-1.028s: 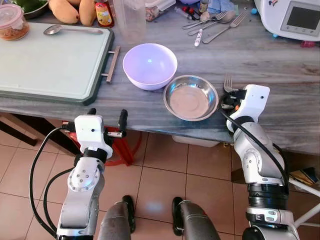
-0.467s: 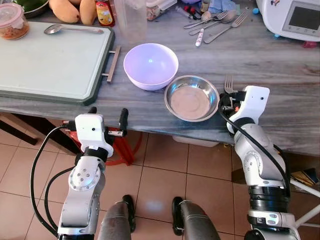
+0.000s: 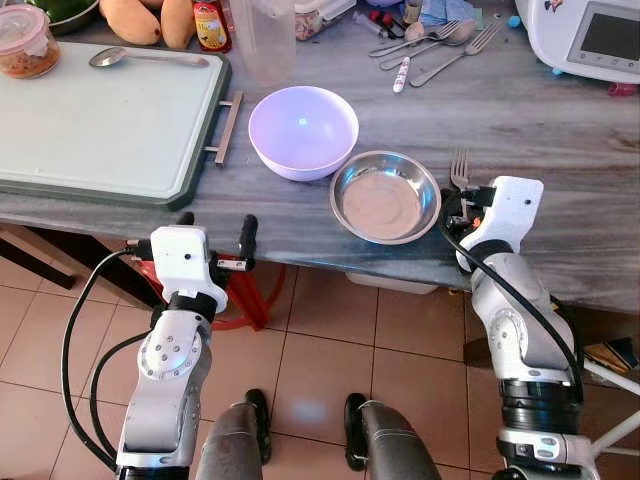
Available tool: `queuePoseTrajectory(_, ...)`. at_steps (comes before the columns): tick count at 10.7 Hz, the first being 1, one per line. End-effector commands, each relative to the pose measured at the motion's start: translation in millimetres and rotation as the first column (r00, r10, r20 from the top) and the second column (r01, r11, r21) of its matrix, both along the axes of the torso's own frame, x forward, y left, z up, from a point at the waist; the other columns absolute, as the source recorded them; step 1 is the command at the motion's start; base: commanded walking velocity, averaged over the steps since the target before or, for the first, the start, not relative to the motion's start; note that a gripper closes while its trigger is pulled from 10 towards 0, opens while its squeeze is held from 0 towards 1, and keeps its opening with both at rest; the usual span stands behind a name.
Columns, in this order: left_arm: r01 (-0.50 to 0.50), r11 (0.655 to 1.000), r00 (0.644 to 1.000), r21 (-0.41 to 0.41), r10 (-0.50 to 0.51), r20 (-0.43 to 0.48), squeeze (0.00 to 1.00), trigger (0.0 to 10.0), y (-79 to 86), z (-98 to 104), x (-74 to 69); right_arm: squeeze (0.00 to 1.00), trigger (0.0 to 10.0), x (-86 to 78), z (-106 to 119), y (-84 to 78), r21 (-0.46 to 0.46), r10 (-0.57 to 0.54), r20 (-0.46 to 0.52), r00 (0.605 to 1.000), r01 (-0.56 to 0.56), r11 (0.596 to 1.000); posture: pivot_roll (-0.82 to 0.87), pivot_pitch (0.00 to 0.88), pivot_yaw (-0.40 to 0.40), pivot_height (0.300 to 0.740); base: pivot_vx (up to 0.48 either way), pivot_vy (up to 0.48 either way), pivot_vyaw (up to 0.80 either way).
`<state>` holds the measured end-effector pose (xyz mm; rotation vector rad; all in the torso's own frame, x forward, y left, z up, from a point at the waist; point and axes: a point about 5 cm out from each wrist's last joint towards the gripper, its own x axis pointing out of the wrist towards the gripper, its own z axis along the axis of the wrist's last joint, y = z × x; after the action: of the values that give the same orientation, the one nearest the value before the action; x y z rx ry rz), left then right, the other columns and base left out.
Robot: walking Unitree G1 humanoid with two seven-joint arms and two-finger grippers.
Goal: Setting the table
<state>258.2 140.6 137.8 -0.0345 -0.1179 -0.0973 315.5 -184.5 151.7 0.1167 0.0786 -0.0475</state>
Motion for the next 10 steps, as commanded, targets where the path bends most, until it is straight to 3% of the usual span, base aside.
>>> queuePoseTrajectory(1,0.0,1.0,1.0,0.002,0.0,-0.018,0.0,10.0,0.1,-5,-1.3,0.0,10.0,-7.6,-21,-6.2,0.01,-0.022,-0.094,0.995,0.023,1.0,-0.03,0.267,0.008,0.74,0.0,0.0,0.0)
queuePoseTrajectory(6,0.001,1.0,1.0,-0.002,-0.001,-0.016,0.0,10.0,-1.0,-4,-0.1,0.0,10.0,-15.4,-14,-13.8,0.014,-0.034,-0.027,0.999,0.034,0.999,-0.04,0.266,0.01,0.74,0.0,0.0,0.0)
queuePoseTrajectory(10,0.001,1.0,1.0,-0.003,-0.001,-0.013,0.0,10.0,-1.2,-3,0.3,0.0,10.0,-17.2,-2,-7.8,0.021,-0.013,0.085,0.996,0.011,1.0,-0.03,0.266,0.011,0.74,0.0,0.0,0.0)
